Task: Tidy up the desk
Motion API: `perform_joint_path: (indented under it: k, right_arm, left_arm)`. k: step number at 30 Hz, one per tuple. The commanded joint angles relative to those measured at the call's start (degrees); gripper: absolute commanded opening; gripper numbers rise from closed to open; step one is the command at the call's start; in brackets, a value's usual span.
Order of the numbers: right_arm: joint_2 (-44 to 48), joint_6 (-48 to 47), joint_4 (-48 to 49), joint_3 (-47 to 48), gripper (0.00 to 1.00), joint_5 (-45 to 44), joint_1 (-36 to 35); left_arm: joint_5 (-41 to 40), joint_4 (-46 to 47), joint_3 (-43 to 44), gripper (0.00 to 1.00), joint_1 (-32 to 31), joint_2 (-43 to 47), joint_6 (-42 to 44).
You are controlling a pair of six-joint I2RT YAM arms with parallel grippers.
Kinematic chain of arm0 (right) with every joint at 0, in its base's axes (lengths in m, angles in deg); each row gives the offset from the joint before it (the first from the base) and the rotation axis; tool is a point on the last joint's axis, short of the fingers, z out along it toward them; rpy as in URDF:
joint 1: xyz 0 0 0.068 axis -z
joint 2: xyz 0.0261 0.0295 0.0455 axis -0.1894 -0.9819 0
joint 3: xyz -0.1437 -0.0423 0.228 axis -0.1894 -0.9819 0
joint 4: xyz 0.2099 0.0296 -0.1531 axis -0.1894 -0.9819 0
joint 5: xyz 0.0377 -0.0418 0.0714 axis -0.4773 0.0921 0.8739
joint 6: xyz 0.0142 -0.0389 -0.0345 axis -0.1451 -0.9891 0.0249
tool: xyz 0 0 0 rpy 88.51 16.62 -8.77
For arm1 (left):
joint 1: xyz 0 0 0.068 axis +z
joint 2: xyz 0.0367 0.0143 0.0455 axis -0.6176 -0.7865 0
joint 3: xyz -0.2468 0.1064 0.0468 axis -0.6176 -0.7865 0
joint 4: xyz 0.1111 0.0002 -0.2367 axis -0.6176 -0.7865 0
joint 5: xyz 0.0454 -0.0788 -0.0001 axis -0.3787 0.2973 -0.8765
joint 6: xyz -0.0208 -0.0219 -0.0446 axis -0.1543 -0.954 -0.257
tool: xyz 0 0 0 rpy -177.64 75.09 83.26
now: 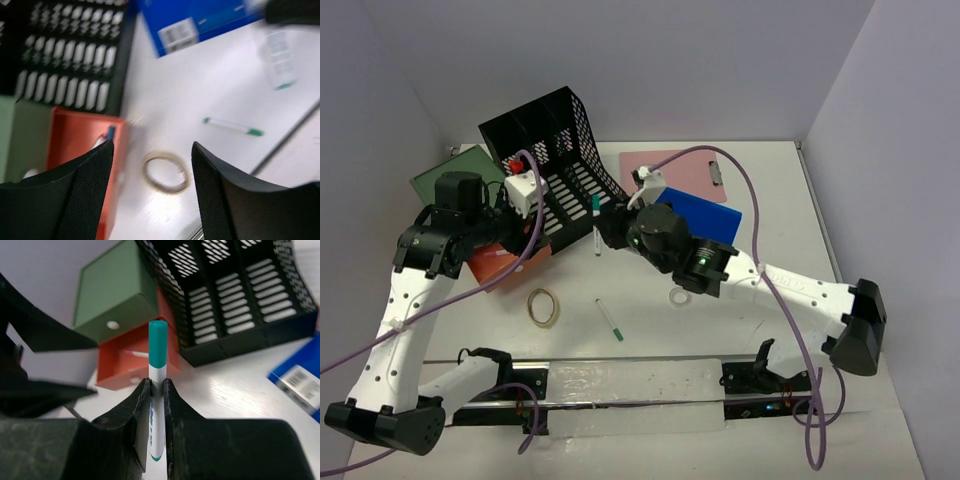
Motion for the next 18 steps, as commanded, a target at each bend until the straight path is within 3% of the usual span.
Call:
perform_joint_path:
  k: [1, 4, 9, 18]
  right_arm:
    - [-4.66, 2.85, 6.51, 5.90, 0.00, 1.98, -0.04]
    - [-6.39, 3.84, 7.93, 7.86, 0.00, 3.30, -0.49]
    - [-7.63, 4.03, 9.73, 8.96, 0.00, 3.80, -1.37]
    - [-9.80, 3.83, 9.78, 10.97, 0.00, 5.51, -2.15]
  left_arm:
    - [18.11, 2.03, 2.25, 0.73, 0.14, 2.66, -4.46]
    - [22.27, 3.79, 0.15, 0.76, 0.18, 3.93, -6.06]
    - [17.82, 6.50, -2.87, 0.77, 0.14, 2.50, -9.54]
    - [23.10, 8.99, -0.95, 0.77, 0.14, -1.13, -12.90]
